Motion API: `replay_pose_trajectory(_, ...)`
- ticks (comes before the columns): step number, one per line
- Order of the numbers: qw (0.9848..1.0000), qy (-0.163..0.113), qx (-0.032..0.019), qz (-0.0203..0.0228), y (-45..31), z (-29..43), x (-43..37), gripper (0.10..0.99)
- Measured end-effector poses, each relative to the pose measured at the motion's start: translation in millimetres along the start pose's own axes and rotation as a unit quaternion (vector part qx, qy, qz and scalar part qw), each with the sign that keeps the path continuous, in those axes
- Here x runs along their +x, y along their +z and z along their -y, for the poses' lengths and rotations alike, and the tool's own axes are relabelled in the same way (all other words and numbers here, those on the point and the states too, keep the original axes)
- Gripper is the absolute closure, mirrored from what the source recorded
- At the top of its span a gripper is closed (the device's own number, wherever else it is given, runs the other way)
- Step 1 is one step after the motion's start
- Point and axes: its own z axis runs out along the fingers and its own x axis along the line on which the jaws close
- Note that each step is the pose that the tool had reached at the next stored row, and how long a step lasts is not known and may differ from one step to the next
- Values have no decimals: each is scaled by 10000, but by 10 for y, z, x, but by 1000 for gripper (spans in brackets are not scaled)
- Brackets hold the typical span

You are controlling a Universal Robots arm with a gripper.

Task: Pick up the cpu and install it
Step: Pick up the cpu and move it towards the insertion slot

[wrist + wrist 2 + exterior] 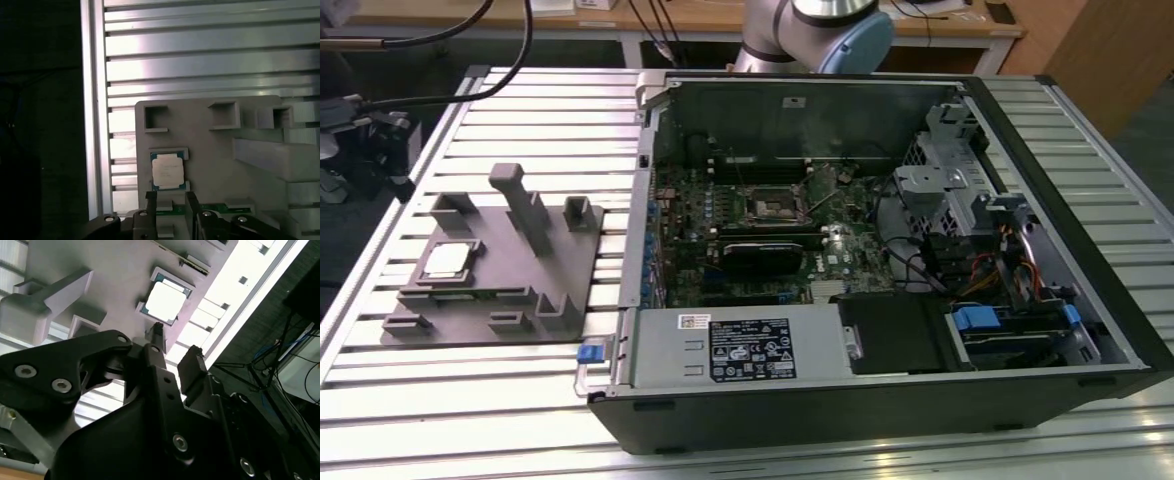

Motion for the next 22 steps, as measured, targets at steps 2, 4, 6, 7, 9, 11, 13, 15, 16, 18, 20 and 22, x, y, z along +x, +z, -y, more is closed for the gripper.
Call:
replay_pose_trajectory(2,10000,-37,3,-32,36,13,-2,678)
replay_pose_trajectory(4,9999,-89,7,-62,69,22,-3,561)
replay_pose_trajectory(6,9999,-128,10,-86,95,26,-4,506)
replay_pose_trajectory(7,9999,-135,11,-94,107,27,-4,447)
replay_pose_trajectory(9,9998,-138,9,-111,128,29,-6,447)
replay_pose_trajectory(11,9998,-142,8,-125,152,31,-7,380)
replay_pose_trajectory(13,9998,-142,10,-144,183,35,-8,380)
replay_pose_trajectory(15,9998,-141,11,-164,216,39,-10,380)
replay_pose_trajectory(16,9998,-141,12,-170,222,39,-10,380)
replay_pose_trajectory(18,9998,-140,11,-171,237,40,-10,380)
replay_pose_trajectory(20,9998,-140,12,-172,245,41,-11,380)
replay_pose_trajectory(22,9998,-140,12,-172,251,42,-10,380)
